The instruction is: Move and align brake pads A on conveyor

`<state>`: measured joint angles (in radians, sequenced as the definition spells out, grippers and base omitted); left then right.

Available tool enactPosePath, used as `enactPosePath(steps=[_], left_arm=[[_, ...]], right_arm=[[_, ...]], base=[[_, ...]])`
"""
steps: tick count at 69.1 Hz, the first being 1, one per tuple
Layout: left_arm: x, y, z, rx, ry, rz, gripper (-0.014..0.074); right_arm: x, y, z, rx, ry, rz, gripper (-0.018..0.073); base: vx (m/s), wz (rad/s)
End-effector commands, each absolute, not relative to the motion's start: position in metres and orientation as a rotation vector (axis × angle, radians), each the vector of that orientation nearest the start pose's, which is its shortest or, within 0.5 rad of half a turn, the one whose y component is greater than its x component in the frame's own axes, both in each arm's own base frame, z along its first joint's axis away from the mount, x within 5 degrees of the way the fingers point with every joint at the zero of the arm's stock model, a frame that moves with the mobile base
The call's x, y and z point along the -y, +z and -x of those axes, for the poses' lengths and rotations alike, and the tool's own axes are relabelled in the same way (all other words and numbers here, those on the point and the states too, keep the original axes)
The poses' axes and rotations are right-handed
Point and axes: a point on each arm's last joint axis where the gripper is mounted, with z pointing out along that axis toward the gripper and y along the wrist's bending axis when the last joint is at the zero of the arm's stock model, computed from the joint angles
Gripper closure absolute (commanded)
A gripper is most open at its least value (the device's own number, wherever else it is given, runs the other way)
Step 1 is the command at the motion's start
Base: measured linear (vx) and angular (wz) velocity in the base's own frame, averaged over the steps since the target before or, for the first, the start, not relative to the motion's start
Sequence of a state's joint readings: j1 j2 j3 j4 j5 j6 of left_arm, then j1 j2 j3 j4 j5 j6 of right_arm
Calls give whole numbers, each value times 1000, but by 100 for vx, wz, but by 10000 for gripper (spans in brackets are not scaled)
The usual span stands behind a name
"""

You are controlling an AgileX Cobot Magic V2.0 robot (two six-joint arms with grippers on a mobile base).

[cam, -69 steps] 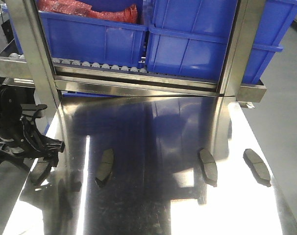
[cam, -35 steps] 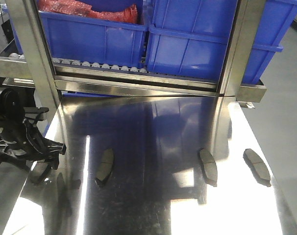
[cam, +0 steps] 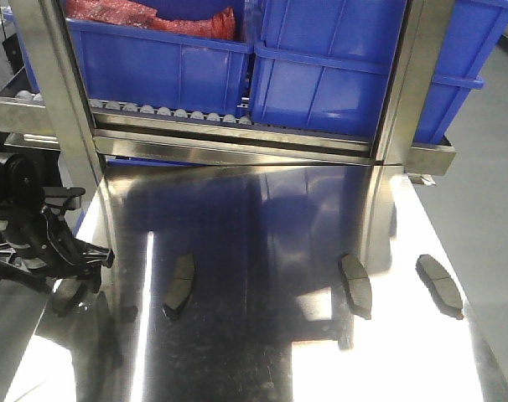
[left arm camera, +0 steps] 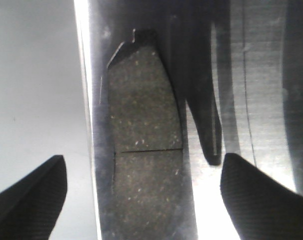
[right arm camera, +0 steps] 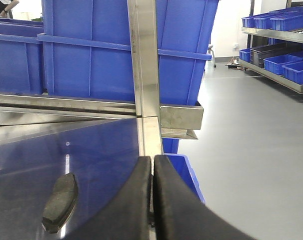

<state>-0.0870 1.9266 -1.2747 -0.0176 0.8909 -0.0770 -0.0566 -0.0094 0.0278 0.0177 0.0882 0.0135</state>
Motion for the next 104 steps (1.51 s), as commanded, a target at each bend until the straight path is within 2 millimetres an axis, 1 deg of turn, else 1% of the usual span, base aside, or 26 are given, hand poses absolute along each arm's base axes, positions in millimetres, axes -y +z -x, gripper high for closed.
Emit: enactPosePath(steps=[1,48,57,65,73,88,98,104], left_arm=[[37,190,-370,-2956,-56,4,45],[37,190,-371,-2950,-57,4,446],[37,191,-371,-2943,-58,1,493],[37,197,-368,-2894,-60,-19,500],[36,206,-356,-2828,-65,-23,498],[32,221,-323,-2740,-68,-41,498],[30,234,-298,-2700,-69,-53,496],[28,243,-280,-2658,-71,-55,496]], right_arm=[[3,201,-56,-1513,-28,-67,560],[3,201,-56,-1513,-28,-67,560],[3,201,-56,-1514,-28,-67,560],[3,201,-56,-1514,-28,-67,560],[3,201,-56,-1514,-28,-67,560],[3,201,-56,-1514,-28,-67,560],[3,201,-56,-1514,-28,-67,560],[3,201,-56,-1514,-28,-67,560]], base=[[0,0],[0,0],[0,0],[0,0],[0,0],[0,0],[0,0],[0,0]])
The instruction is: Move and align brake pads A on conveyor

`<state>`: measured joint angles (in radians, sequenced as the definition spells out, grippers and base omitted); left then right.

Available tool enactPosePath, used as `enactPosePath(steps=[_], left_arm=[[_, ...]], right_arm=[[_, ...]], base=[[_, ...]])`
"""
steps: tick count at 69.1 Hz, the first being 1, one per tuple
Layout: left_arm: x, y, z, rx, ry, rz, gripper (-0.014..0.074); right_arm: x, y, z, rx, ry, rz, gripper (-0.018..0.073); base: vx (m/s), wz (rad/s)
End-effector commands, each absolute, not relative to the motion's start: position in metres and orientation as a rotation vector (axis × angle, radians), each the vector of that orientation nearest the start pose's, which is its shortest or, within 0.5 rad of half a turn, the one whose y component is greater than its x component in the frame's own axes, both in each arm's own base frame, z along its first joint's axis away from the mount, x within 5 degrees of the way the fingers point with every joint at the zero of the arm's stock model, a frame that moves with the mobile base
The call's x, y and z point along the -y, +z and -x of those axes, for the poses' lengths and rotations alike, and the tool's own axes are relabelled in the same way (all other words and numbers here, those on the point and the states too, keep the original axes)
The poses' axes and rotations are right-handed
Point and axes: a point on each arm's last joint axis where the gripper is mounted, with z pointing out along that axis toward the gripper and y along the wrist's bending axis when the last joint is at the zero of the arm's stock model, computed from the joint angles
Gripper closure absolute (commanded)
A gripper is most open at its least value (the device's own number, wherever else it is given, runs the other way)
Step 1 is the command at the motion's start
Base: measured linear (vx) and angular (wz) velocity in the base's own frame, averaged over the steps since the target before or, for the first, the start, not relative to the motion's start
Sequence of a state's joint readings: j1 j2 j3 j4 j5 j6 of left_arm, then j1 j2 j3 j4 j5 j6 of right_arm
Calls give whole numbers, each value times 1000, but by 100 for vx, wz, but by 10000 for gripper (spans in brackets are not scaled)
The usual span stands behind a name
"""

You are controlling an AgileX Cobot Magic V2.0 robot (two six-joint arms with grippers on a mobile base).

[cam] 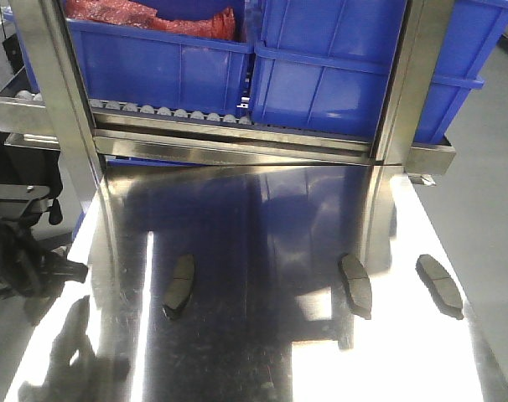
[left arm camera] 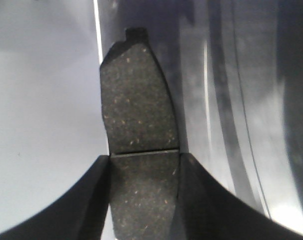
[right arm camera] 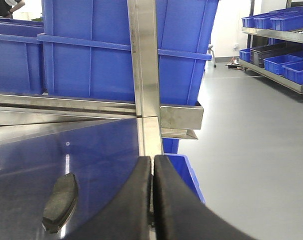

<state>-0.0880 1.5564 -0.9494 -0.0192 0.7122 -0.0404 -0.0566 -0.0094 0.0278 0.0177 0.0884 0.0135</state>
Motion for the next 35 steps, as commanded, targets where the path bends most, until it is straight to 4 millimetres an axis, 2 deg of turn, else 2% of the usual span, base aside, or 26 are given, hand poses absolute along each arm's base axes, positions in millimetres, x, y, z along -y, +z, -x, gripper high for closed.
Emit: enactPosePath(steps=[1,23,35], left_arm=[[28,245,-277,-2649,-72,-54,496],[21,277,-204,-2438,-87,-51,496],[17,283,-163,-2328,-94,-50,496]], right_arm=[[3,201,-56,-1514,-28,-67,560],[3,201,-56,-1514,-28,-67,560],[3,201,-56,-1514,-28,-67,560]], base=[[0,0],[0,0],[0,0]])
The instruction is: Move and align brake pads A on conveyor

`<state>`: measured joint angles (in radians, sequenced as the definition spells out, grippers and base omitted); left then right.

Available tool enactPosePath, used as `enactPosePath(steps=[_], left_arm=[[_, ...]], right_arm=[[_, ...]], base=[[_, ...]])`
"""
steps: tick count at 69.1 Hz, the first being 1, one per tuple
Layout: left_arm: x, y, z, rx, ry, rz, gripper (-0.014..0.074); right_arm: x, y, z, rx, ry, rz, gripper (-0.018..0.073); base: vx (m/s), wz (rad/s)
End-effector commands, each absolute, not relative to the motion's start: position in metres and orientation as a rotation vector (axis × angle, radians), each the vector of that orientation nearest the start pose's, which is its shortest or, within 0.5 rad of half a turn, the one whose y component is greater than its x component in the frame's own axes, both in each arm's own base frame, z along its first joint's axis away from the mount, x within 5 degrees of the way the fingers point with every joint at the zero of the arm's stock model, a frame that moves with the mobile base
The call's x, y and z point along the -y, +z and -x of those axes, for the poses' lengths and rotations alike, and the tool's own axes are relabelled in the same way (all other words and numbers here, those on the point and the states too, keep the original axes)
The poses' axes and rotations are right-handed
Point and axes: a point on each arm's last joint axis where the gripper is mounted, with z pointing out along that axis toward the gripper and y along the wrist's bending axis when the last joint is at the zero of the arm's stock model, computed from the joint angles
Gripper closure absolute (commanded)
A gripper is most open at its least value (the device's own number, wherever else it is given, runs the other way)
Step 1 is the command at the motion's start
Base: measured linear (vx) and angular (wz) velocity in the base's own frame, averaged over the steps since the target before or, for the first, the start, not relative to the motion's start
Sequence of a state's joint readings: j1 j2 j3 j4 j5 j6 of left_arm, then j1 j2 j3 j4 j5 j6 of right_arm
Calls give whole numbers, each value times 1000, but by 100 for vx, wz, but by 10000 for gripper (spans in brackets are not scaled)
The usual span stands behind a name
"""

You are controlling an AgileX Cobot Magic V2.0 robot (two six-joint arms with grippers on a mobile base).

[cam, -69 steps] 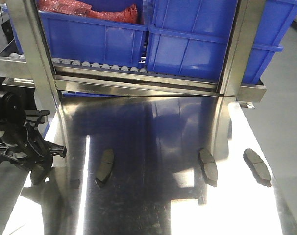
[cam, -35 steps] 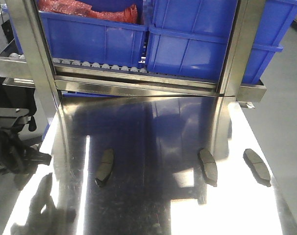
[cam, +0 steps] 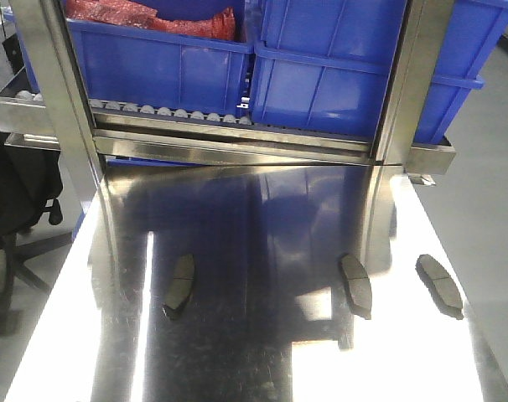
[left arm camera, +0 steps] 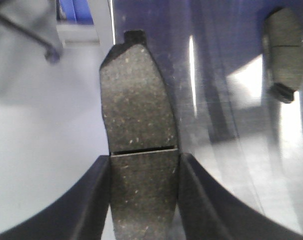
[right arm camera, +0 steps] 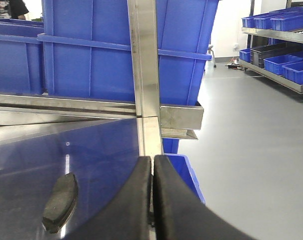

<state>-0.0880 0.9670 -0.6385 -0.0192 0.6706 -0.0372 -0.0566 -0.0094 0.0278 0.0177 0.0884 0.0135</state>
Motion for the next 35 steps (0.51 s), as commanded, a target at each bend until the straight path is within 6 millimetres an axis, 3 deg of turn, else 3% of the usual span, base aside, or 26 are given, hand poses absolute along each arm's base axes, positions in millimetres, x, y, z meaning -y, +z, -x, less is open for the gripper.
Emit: enactPosePath(steps=[1,18,35], left_arm=[[17,283,-160,-2318,-94,-49,496],[12,275,-113,-2151,-104,-46,496],[10,281,-92,-2014,-111,-43,496]], right_arm=[[3,201,-56,-1514,-28,-67,560],[3,201,-56,-1514,-28,-67,560],[3,201,-56,-1514,-28,-67,560]], base=[[0,0],[0,0],[0,0]])
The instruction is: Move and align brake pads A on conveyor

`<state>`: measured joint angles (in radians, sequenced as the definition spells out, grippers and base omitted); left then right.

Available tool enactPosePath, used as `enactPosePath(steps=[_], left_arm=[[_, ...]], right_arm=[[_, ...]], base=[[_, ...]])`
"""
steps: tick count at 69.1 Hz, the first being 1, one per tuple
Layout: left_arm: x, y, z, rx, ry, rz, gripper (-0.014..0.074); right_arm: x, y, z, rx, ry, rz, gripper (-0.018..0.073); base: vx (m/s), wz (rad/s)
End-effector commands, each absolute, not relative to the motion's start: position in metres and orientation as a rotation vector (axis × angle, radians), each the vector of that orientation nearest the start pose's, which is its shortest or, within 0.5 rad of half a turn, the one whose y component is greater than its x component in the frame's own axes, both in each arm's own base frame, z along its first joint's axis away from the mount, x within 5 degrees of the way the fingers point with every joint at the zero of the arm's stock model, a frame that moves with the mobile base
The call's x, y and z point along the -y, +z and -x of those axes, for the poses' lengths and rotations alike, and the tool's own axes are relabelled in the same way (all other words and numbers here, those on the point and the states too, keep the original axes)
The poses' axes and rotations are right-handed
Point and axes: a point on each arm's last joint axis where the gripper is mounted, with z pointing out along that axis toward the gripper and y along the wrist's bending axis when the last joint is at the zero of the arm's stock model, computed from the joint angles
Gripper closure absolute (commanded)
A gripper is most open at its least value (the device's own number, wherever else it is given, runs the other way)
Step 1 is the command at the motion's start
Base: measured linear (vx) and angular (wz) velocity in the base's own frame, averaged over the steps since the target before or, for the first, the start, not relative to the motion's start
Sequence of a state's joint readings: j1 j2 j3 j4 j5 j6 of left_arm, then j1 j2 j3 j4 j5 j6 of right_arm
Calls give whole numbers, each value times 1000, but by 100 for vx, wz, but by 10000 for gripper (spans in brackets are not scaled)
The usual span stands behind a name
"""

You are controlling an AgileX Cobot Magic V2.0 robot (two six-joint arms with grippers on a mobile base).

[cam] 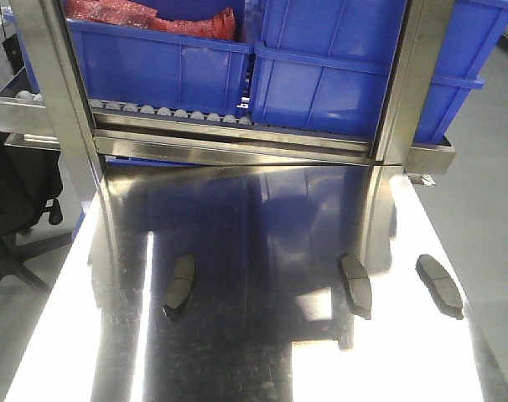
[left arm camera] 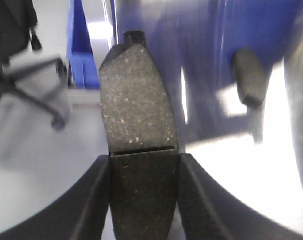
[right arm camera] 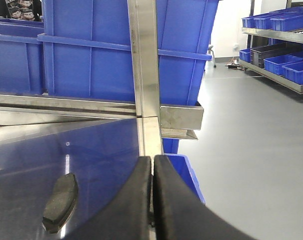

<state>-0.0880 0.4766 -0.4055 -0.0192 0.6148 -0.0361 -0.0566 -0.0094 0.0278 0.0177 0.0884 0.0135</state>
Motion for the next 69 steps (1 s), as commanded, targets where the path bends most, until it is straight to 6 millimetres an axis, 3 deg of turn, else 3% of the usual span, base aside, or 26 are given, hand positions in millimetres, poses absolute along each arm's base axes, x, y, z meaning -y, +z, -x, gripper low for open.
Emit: enactPosePath(steps=[1,69], left_arm=[[10,281,-92,-2011,-111,-43,496],[10,282,-88,-2000,-112,-44,496]], right_arm=[[3,201,-56,-1514,-28,-67,560],[3,201,-56,-1514,-28,-67,560]], base=[[0,0],[0,0]])
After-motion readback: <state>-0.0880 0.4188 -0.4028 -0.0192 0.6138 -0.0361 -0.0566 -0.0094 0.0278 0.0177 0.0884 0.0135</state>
